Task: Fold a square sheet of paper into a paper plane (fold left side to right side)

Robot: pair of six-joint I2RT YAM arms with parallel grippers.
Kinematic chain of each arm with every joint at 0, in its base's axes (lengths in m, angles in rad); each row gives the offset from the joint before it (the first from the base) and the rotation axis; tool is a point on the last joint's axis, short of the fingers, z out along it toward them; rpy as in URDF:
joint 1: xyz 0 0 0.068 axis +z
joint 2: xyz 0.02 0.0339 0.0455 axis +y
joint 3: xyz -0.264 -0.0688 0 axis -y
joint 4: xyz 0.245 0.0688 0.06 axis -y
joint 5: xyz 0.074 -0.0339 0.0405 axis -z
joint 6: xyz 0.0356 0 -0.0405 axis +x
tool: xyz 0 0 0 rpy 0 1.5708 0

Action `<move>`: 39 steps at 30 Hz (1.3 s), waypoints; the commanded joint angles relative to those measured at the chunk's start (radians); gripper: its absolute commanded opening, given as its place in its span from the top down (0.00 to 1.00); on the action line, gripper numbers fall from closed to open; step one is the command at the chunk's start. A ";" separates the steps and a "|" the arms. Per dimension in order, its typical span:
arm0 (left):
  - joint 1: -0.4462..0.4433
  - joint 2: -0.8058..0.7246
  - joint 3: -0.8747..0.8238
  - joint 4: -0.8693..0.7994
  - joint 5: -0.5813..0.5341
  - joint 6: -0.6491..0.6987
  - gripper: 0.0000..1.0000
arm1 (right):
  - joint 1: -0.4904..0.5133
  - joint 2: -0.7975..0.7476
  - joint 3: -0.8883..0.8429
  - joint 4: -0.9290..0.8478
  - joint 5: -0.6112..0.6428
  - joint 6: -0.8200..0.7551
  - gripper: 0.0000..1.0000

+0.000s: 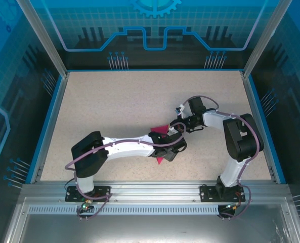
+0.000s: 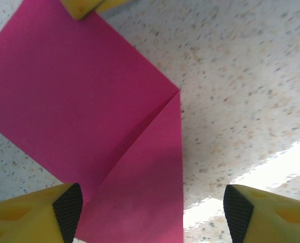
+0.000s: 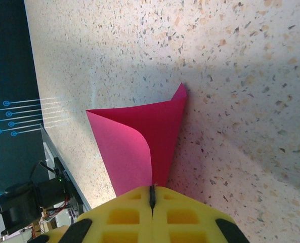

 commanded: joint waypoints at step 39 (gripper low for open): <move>-0.003 0.088 -0.020 -0.006 -0.047 -0.044 0.91 | 0.026 0.004 0.037 -0.022 0.024 0.013 0.98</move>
